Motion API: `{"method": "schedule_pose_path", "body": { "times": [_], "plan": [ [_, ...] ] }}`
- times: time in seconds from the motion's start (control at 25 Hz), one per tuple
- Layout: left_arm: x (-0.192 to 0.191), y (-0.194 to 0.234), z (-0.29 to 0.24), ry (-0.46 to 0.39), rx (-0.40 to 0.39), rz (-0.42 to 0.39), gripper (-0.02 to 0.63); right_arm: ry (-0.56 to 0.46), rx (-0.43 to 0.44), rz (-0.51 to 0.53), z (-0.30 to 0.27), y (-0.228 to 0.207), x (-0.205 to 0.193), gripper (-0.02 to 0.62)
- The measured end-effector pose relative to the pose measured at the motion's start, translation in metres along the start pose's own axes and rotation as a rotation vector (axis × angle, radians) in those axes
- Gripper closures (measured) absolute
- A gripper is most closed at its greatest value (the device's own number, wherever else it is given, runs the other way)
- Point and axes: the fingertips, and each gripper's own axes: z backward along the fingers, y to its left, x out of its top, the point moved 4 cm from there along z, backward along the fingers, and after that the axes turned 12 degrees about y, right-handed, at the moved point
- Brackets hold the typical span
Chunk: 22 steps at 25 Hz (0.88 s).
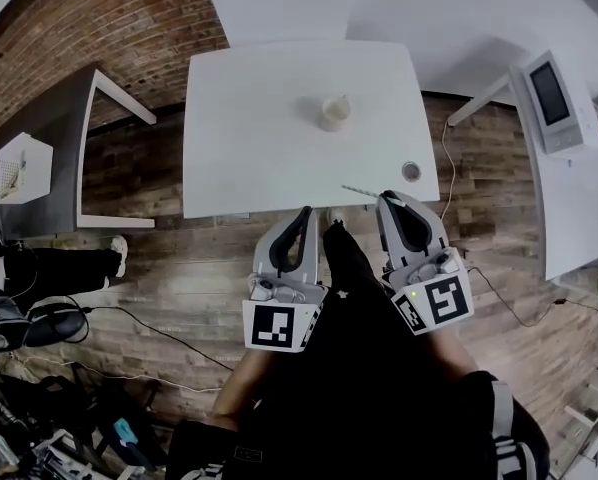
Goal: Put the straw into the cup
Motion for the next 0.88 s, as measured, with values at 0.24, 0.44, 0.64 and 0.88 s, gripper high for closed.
{"method": "schedule_pose_path", "body": {
  "times": [0.24, 0.44, 0.64, 0.88],
  "plan": [
    [-0.002, 0.008, -0.019, 0.011, 0.004, -0.016, 0.601, -0.004, 0.004, -0.004, -0.014, -0.012, 0.001, 0.572],
    [-0.003, 0.013, -0.04, 0.026, 0.007, -0.01, 0.603, 0.002, 0.007, -0.013, -0.03, -0.028, 0.001, 0.572],
    [-0.003, 0.012, -0.061, 0.044, 0.006, -0.017, 0.602, 0.024, 0.018, -0.015, -0.043, -0.042, -0.004, 0.574],
    [-0.005, 0.023, -0.085, 0.058, 0.018, 0.004, 0.601, 0.043, 0.035, -0.024, -0.065, -0.057, -0.005, 0.574]
  ]
}}
